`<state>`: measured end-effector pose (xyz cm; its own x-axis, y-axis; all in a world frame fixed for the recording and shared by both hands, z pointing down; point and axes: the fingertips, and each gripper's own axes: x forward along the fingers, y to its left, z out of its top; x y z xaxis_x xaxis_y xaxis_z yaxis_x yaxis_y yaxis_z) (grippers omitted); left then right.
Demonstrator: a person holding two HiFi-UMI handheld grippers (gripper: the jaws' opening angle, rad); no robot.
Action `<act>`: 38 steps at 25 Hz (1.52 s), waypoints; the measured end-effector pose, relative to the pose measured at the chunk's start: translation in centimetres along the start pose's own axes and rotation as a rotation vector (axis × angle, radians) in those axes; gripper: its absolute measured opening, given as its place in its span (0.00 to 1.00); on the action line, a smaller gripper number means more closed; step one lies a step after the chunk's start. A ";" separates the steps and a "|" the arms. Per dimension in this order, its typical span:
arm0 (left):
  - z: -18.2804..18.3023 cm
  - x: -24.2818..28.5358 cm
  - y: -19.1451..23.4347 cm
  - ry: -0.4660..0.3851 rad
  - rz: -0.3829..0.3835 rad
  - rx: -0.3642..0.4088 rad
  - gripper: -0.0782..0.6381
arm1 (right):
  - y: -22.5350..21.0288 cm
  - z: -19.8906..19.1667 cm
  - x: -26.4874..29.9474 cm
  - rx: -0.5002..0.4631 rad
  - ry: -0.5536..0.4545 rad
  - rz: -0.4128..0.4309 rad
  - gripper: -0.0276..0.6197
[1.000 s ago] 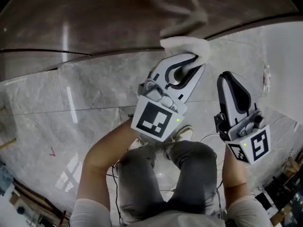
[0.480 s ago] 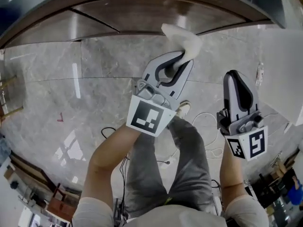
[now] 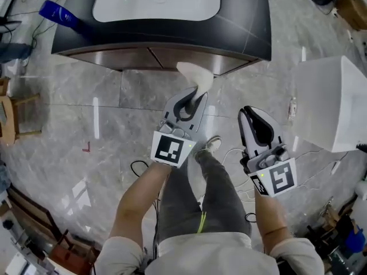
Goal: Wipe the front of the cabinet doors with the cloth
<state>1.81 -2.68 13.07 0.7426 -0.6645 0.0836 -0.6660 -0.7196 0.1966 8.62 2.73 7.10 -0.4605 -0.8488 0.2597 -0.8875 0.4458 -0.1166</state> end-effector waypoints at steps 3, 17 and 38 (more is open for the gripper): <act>6.7 -2.1 -0.5 -0.027 0.026 0.011 0.19 | 1.5 6.1 -2.5 -0.042 -0.015 -0.005 0.13; 33.7 -15.1 -1.8 -0.172 0.133 0.182 0.19 | 1.8 23.1 -11.7 -0.104 -0.137 -0.102 0.13; 41.0 -24.4 -0.9 -0.270 0.344 0.208 0.19 | -0.6 28.8 -17.1 -0.134 -0.248 -0.189 0.13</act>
<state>-18.63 5.92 -29.16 0.4499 -0.8800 -0.1521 -0.8904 -0.4553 0.0002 16.56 8.77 -24.91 -0.2926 -0.9560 0.0212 -0.9551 0.2932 0.0424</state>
